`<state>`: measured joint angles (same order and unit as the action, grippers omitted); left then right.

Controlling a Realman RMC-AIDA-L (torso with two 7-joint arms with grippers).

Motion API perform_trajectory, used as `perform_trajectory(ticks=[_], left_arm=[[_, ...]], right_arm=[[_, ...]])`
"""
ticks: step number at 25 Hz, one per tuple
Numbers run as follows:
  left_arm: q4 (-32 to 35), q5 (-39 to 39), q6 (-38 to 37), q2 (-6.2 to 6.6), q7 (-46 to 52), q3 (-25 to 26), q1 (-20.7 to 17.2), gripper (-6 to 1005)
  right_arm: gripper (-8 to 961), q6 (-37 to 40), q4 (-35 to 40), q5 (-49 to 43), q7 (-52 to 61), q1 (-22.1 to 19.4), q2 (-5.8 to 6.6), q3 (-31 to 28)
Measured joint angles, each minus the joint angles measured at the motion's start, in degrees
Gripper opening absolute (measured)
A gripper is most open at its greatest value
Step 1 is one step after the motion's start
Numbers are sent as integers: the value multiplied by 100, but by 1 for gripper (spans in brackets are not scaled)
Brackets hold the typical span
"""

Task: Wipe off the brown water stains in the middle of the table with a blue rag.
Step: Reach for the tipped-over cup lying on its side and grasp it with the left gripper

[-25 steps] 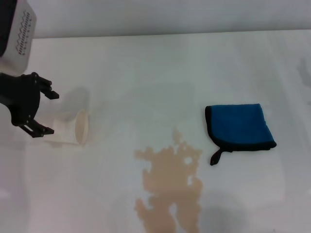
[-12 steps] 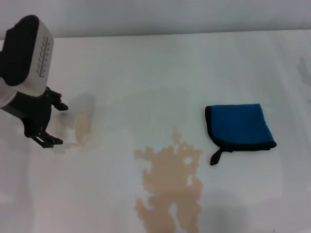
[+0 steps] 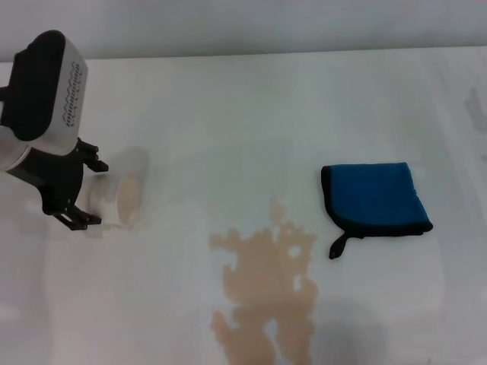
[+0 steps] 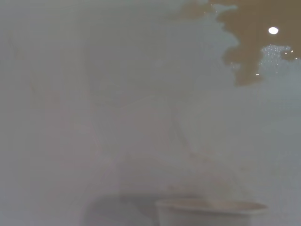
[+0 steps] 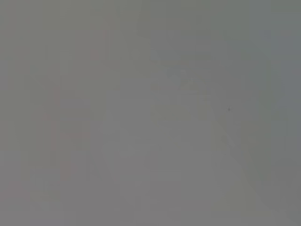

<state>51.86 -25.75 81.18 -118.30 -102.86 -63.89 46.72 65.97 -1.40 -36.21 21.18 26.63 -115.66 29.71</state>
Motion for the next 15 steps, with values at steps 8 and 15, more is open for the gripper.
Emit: perform_trajectory(ticks=[8,15], left_arm=[[-243,-11,-217,-17,-24,-51,27,873],[-408,-26,-406,-27,-24,-119,44,873]], right_arm=[[855,1,0,0,0,-13,0,0],[855,8,0,0,0,-33,0,0]])
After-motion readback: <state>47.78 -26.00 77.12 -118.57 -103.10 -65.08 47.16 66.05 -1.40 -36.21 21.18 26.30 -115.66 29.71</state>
